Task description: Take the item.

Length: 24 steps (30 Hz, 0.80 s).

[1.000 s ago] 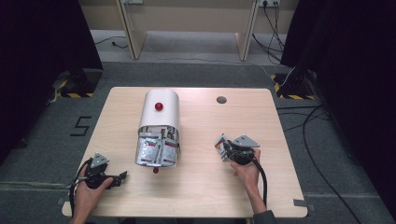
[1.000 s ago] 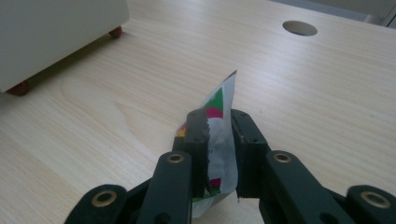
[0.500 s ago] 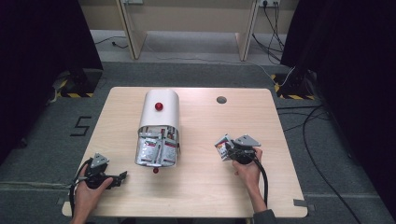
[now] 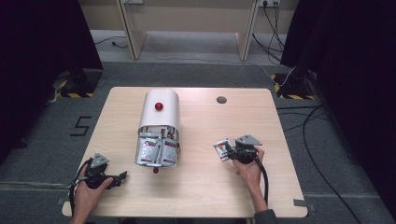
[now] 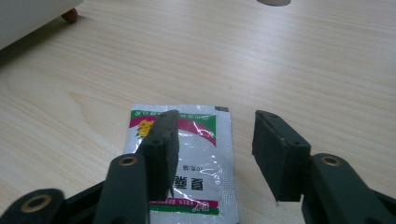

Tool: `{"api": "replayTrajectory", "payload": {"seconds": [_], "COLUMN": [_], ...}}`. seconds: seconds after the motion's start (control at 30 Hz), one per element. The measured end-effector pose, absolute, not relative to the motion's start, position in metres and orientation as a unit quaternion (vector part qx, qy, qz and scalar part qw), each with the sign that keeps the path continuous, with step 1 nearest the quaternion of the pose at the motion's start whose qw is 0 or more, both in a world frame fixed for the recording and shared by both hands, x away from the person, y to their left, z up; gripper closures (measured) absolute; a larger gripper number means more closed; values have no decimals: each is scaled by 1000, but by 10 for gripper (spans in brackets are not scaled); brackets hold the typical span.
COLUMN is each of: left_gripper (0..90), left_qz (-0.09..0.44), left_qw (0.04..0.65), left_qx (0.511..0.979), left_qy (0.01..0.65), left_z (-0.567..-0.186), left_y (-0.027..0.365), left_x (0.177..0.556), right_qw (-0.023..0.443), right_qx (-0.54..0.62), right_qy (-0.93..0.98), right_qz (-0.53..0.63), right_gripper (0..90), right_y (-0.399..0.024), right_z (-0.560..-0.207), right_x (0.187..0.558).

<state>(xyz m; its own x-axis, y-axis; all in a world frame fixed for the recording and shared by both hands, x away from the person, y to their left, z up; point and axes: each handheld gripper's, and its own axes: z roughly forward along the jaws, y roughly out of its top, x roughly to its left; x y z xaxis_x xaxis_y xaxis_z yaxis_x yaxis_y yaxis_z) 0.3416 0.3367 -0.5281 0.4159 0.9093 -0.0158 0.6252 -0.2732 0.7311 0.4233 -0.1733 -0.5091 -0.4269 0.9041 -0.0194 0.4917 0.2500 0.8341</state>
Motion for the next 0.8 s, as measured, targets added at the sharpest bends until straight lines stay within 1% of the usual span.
{"api": "replayTrajectory", "payload": {"seconds": [0.2,0.23,0.53,0.8], "left_gripper": [0,0,0,0], "left_qz": [209,209,209,209], "left_qw": [339,339,340,340], "left_qx": [770,770,770,770], "left_qy": [498,498,498,498], "left_z": [-528,-528,-528,-528], "left_y": [337,337,337,337], "left_x": [342,342,341,341], "right_qw": [249,243,238,235], "right_qx": [477,479,477,464], "right_qy": [745,747,747,755], "right_qz": [394,391,397,399], "right_gripper": [359,348,219,208], "right_y": [-174,-174,-171,-166], "right_z": [-504,-503,-493,-490], "right_x": [424,424,419,414]}}
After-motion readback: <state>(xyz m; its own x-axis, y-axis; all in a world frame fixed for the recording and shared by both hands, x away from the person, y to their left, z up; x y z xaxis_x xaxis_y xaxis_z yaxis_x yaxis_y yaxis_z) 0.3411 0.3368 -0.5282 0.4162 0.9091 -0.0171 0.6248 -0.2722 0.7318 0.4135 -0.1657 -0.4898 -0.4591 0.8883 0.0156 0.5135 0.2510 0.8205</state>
